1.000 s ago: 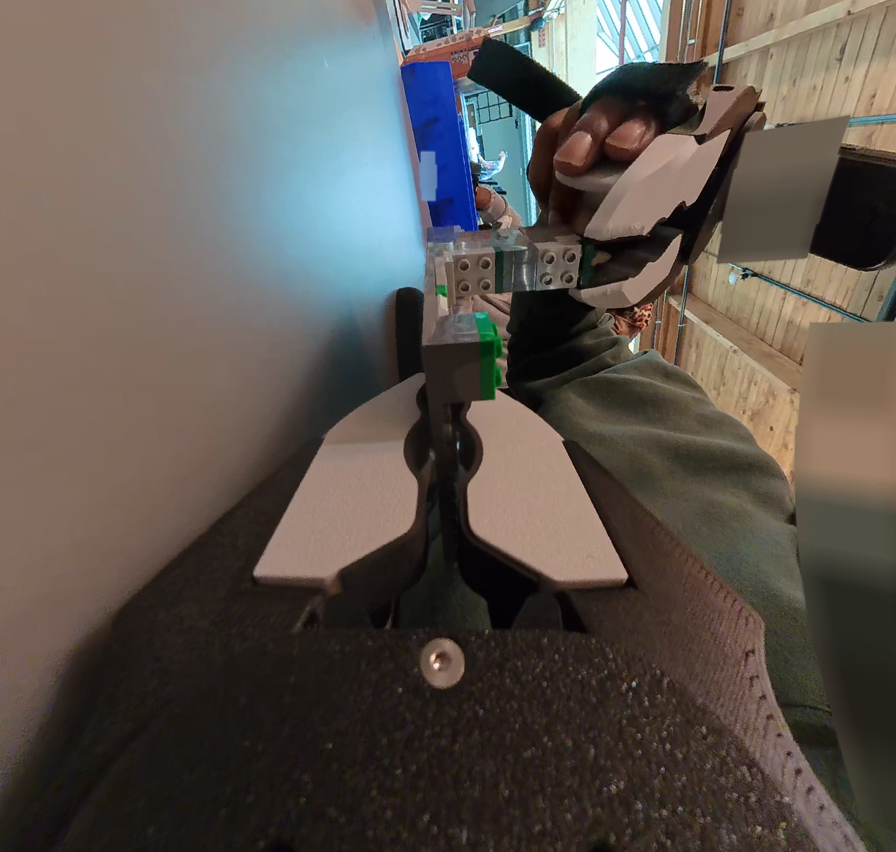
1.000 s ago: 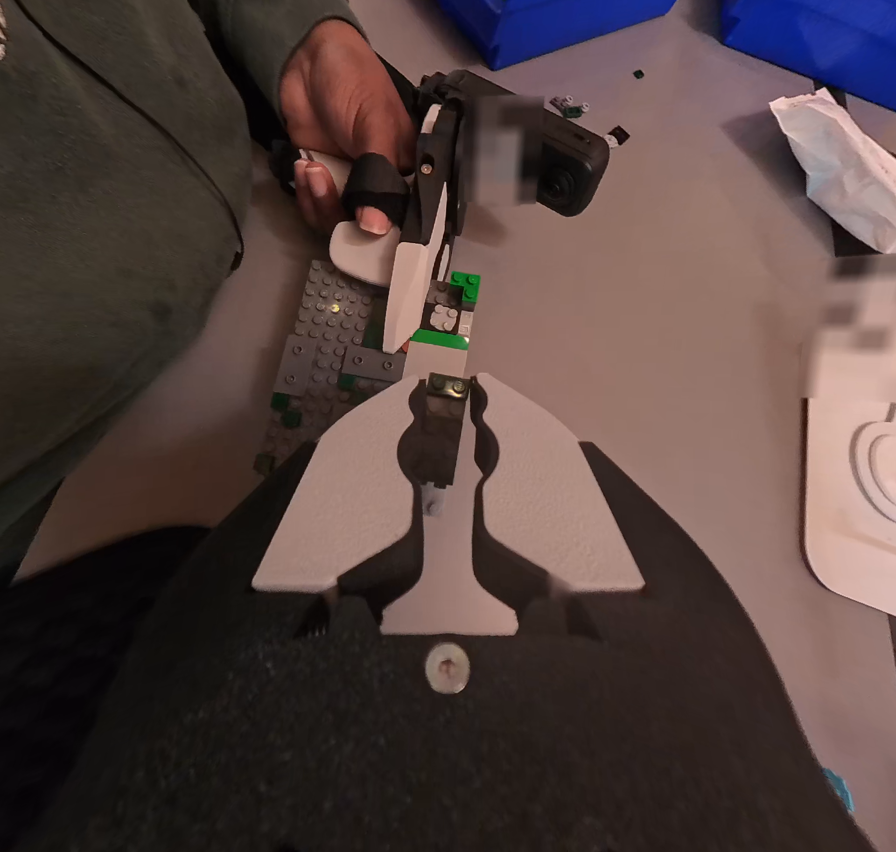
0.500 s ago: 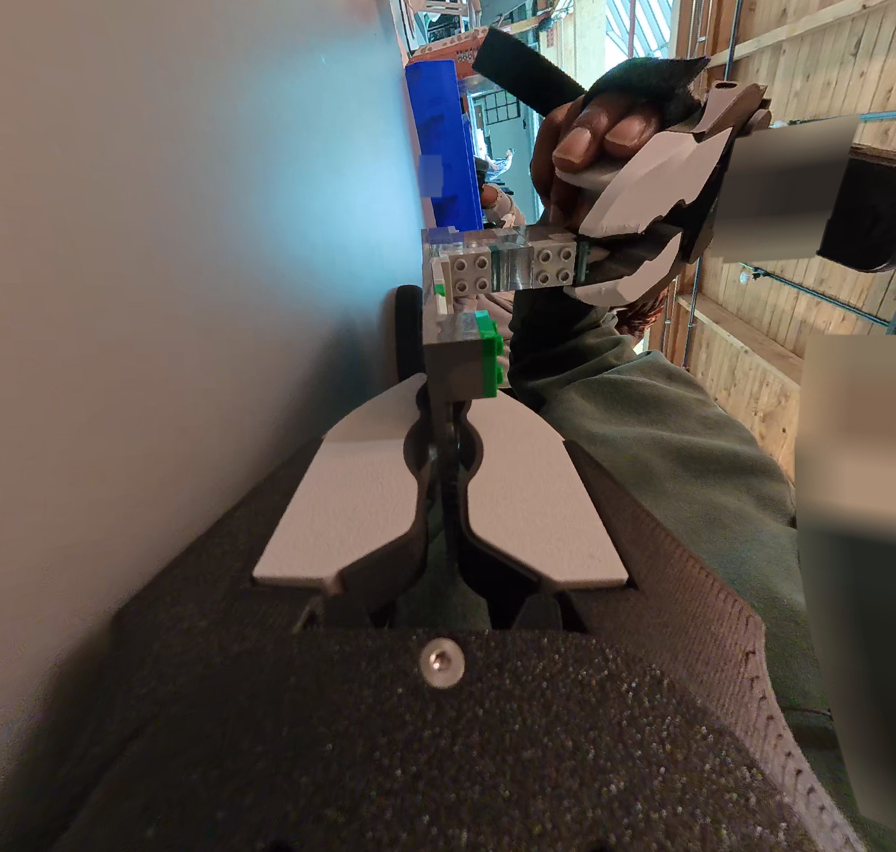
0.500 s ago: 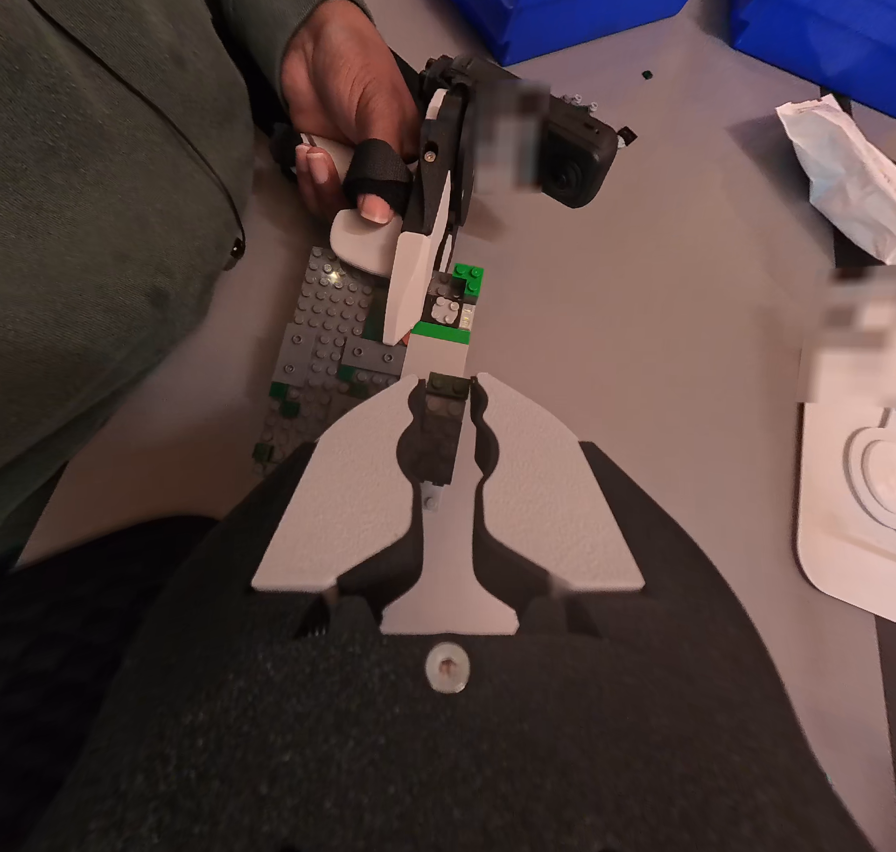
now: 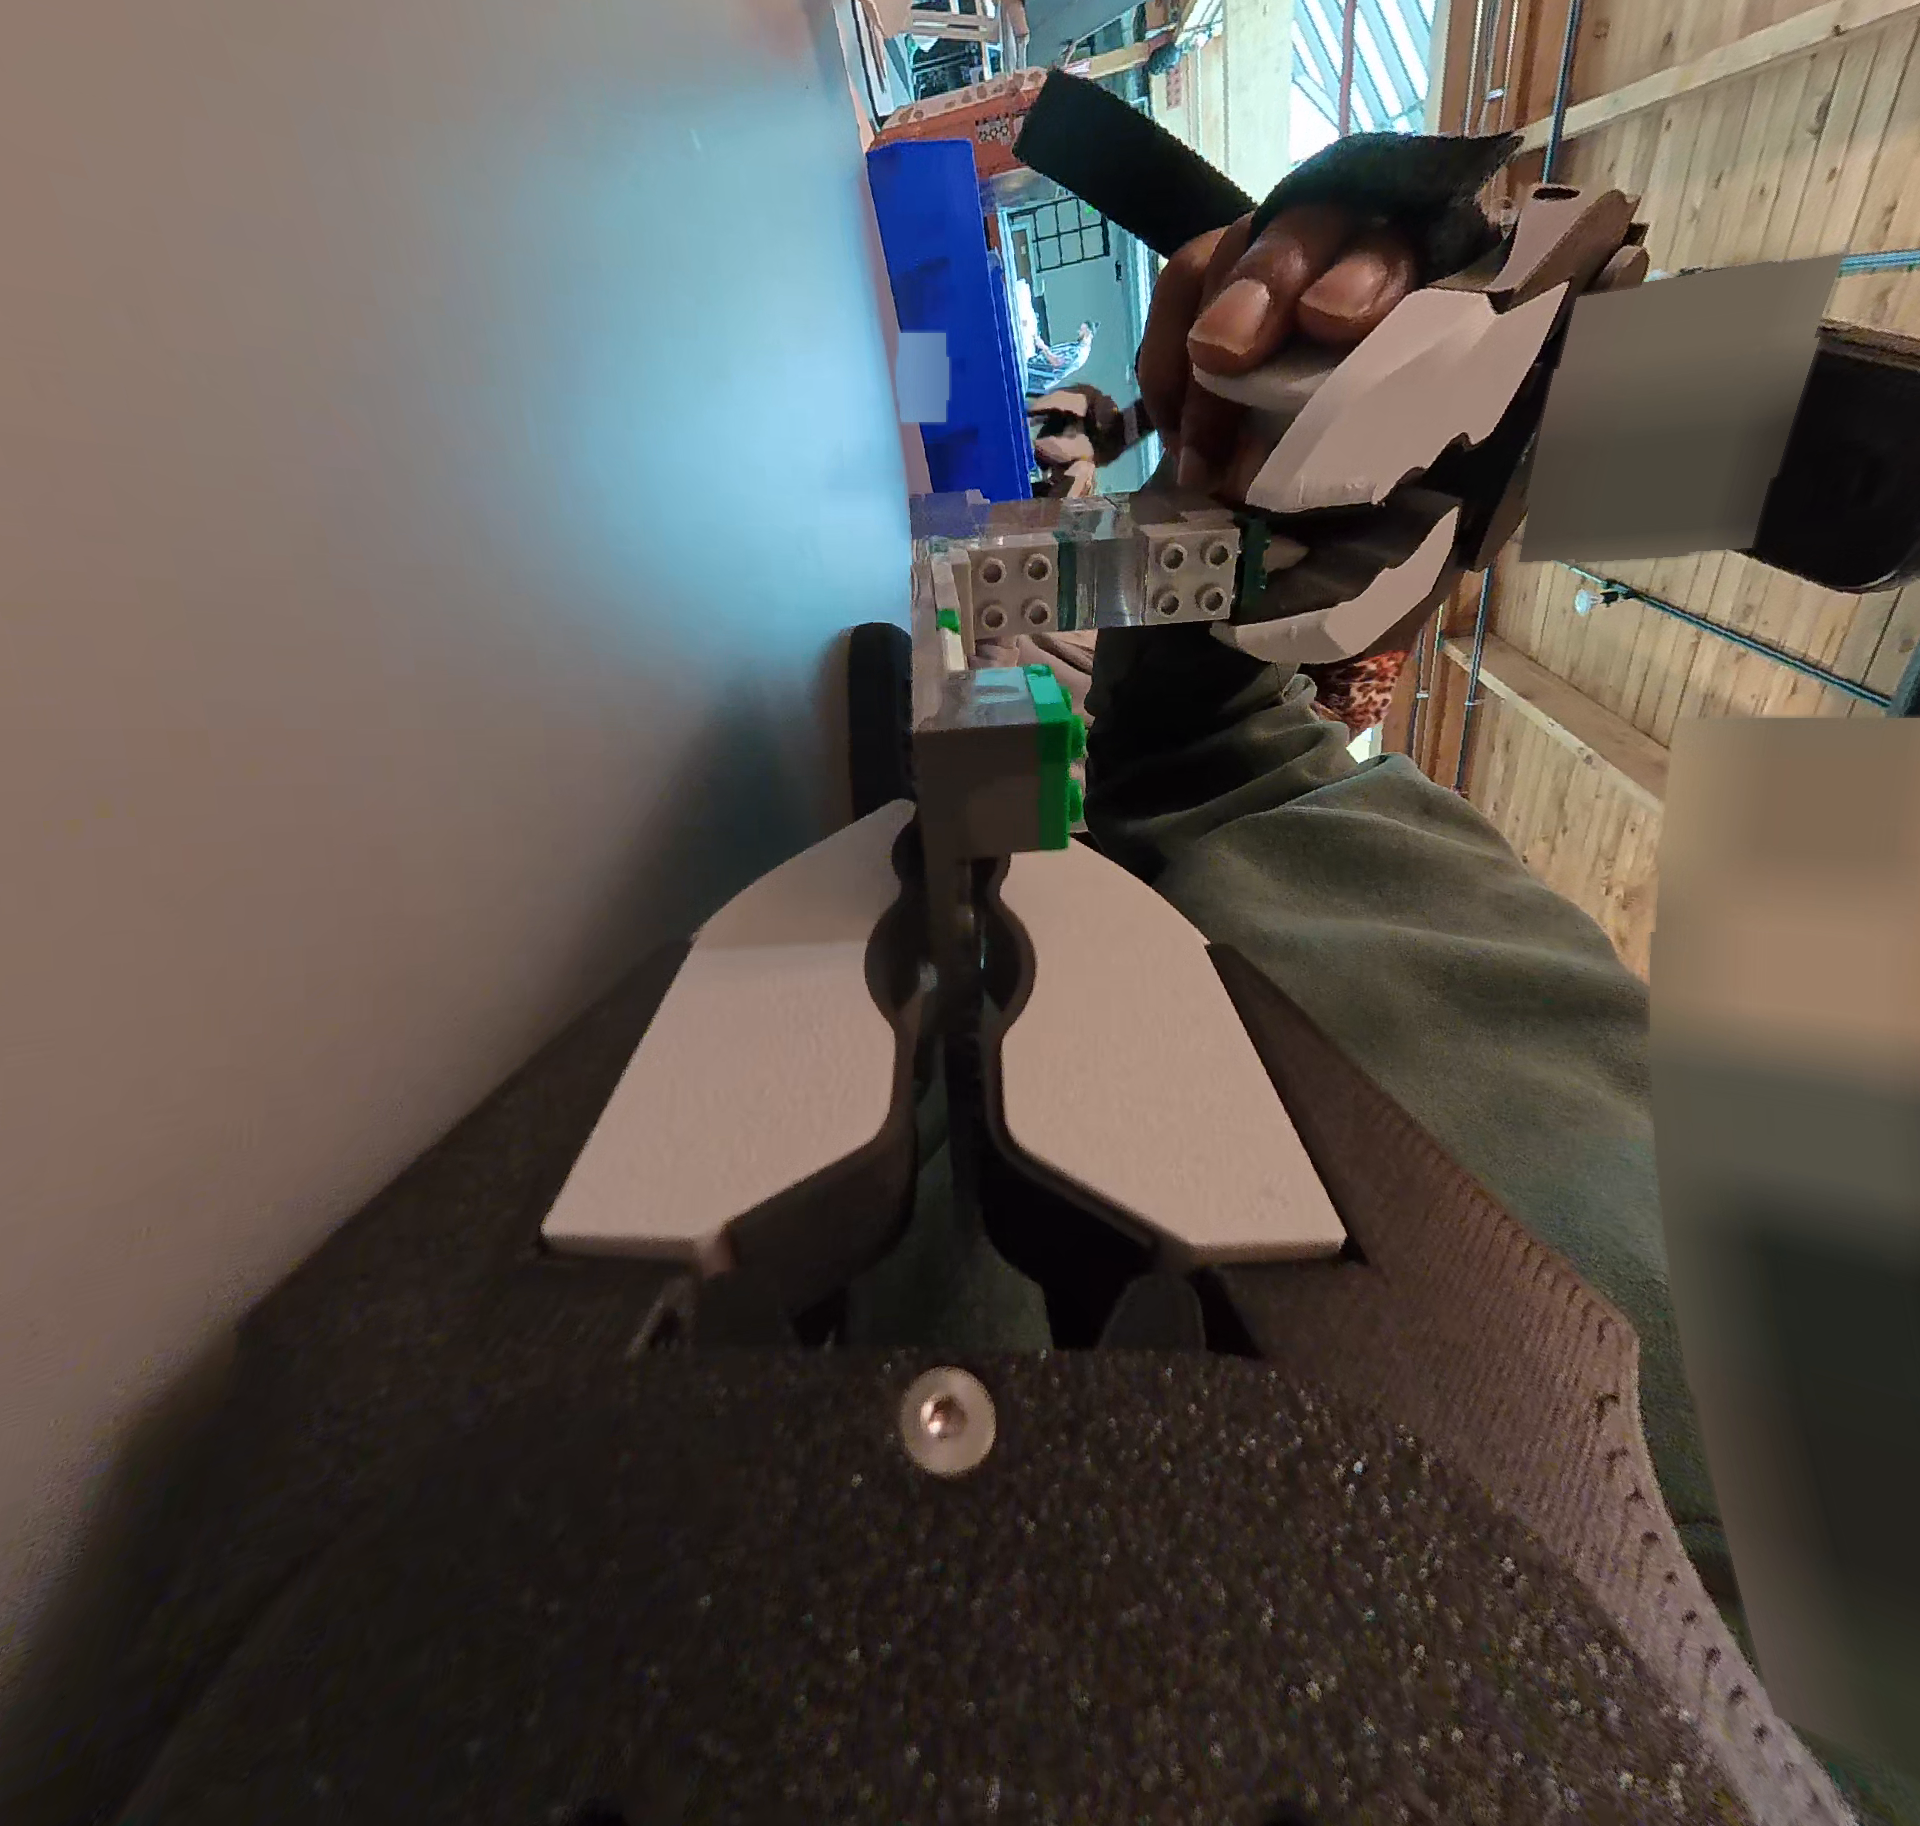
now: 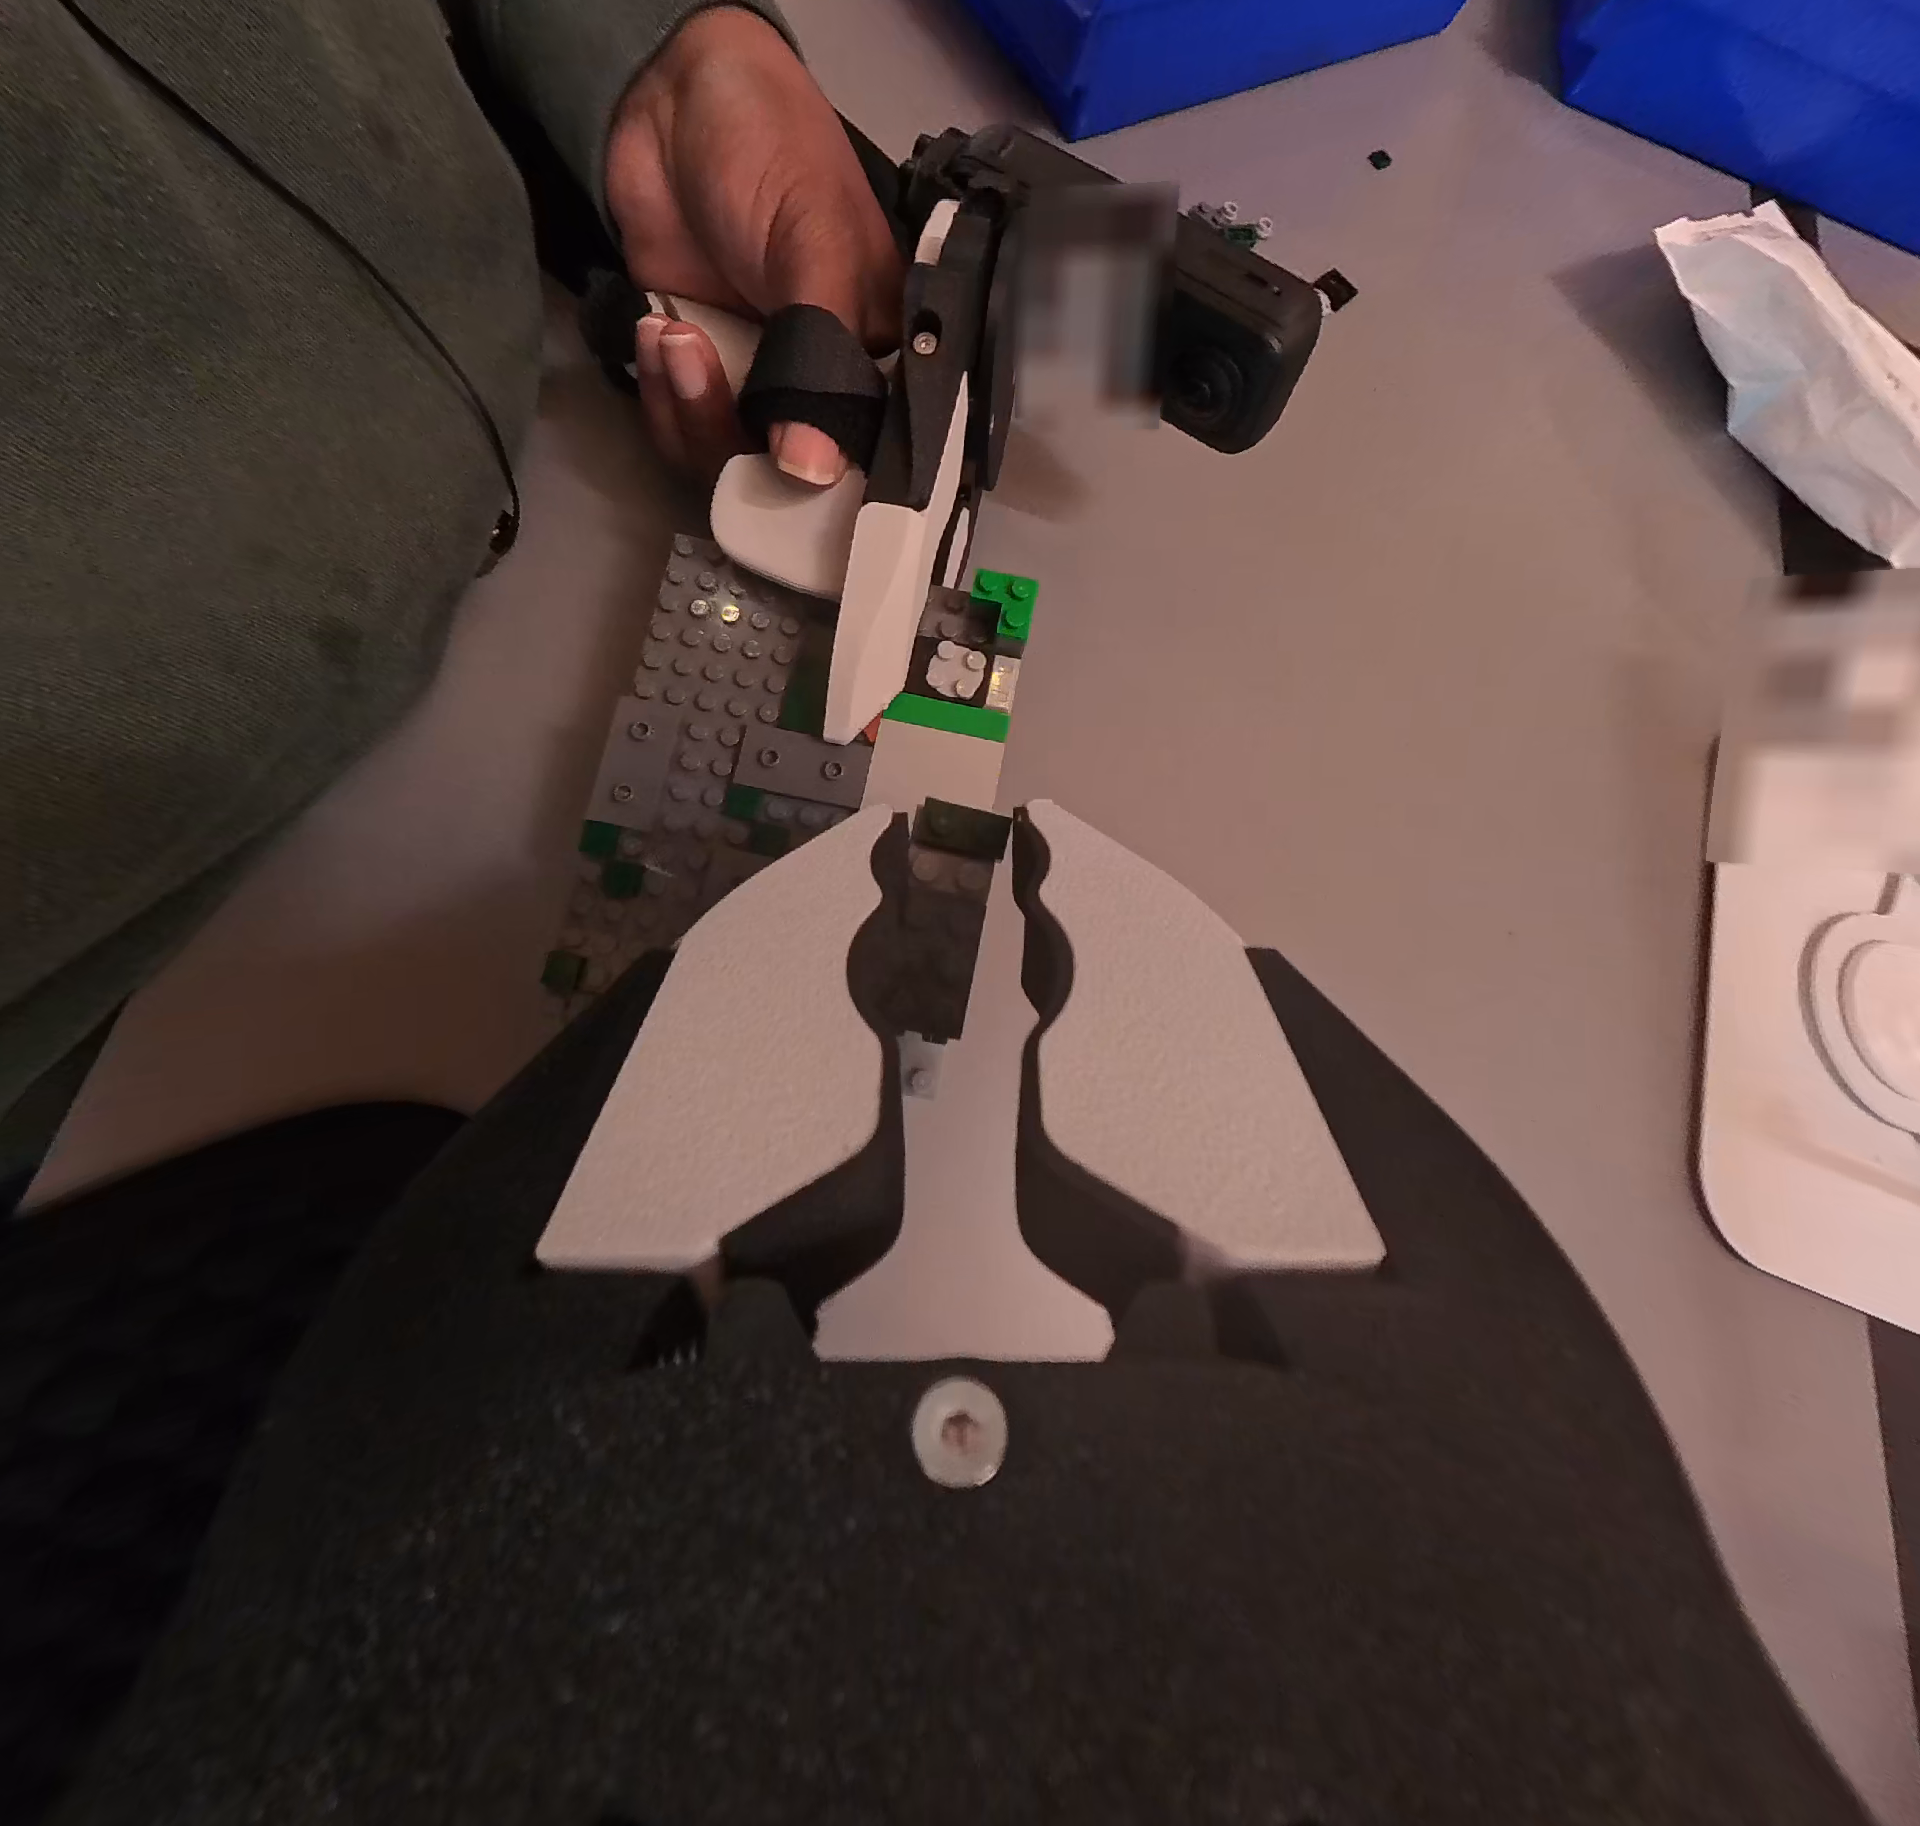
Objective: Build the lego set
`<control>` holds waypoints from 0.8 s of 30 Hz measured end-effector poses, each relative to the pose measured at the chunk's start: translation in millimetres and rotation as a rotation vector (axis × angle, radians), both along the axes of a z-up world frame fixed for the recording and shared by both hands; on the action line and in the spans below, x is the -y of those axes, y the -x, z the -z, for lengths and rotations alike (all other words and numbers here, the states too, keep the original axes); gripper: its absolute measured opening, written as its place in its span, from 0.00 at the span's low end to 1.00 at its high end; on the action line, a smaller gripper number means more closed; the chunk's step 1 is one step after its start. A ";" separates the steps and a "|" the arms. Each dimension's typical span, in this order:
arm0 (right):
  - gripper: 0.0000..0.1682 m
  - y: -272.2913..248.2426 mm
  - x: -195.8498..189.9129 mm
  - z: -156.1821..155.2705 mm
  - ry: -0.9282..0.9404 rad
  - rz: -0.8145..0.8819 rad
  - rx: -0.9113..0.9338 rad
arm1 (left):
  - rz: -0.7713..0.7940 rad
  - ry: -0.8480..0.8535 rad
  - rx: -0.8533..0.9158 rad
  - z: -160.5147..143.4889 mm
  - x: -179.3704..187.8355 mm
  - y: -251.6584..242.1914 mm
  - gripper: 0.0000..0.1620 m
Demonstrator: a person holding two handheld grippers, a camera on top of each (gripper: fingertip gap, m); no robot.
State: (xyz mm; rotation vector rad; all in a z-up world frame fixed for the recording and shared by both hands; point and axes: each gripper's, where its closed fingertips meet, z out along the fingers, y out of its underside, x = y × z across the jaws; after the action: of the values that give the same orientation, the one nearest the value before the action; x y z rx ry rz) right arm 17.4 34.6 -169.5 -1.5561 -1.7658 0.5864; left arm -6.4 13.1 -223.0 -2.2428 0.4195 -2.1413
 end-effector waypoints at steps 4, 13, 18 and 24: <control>0.11 0.2 0.7 0.8 0.001 -0.004 0.004 | 0.000 0.002 0.001 0.5 0.0 0.3 0.04; 0.11 -0.8 -0.7 0.4 -0.001 -0.004 0.010 | -0.004 -0.001 -0.001 0.2 -0.3 1.3 0.04; 0.19 -2.5 6.0 -6.7 0.123 -0.022 -0.013 | 0.004 -0.011 -0.016 1.1 1.7 0.9 0.04; 0.26 -15.8 9.9 -8.6 0.566 -0.035 -0.027 | 0.025 -0.050 -0.045 3.6 9.3 -1.5 0.04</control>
State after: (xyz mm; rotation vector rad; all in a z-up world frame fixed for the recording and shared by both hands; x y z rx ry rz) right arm 33.2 24.7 -160.9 -1.8714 -1.6926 1.1955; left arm -4.9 3.7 -226.6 -2.2750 0.4988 -2.0703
